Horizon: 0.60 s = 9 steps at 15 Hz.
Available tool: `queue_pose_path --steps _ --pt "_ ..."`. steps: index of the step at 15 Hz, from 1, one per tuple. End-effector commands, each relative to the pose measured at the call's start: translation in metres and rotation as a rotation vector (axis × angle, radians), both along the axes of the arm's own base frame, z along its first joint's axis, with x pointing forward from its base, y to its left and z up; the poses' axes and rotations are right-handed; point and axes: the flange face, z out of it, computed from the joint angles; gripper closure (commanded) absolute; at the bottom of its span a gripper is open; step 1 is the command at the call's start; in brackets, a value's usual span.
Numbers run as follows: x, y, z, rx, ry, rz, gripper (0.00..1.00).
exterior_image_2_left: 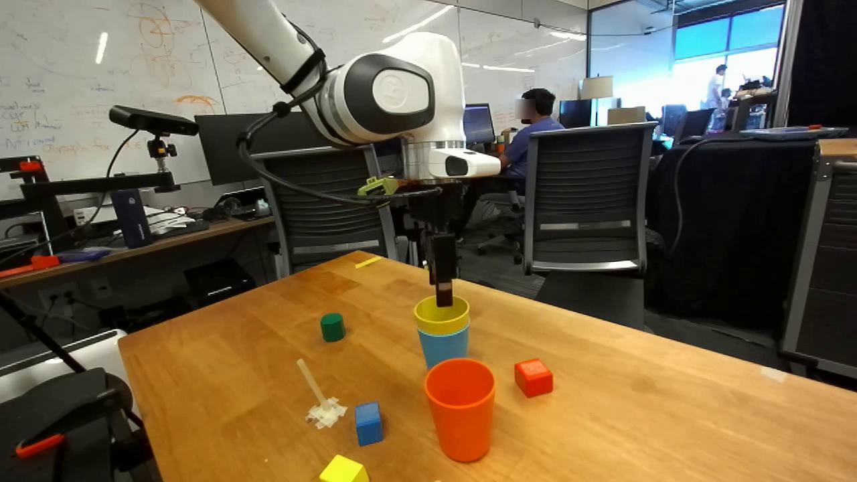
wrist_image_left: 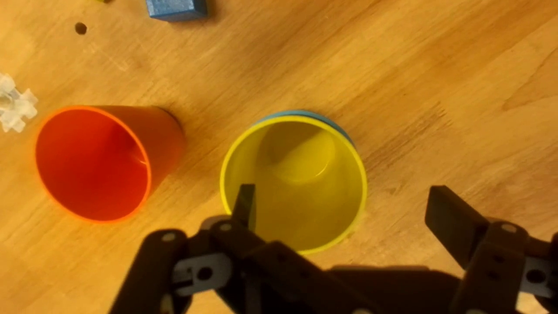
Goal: Put the yellow cup in the blue cup then pick the blue cup and put it in the orange cup
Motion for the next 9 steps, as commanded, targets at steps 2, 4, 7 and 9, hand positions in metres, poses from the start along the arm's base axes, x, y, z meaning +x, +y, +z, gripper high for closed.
queue_pose_path --steps 2,4,7,9 --pt "0.002 0.0 -0.003 -0.009 -0.004 -0.004 0.0" --pt "0.002 0.0 -0.008 -0.011 0.003 -0.002 0.0" --pt "0.002 -0.001 -0.017 -0.015 0.016 -0.001 0.0" --pt "0.002 -0.002 -0.022 -0.016 0.024 -0.001 0.0"
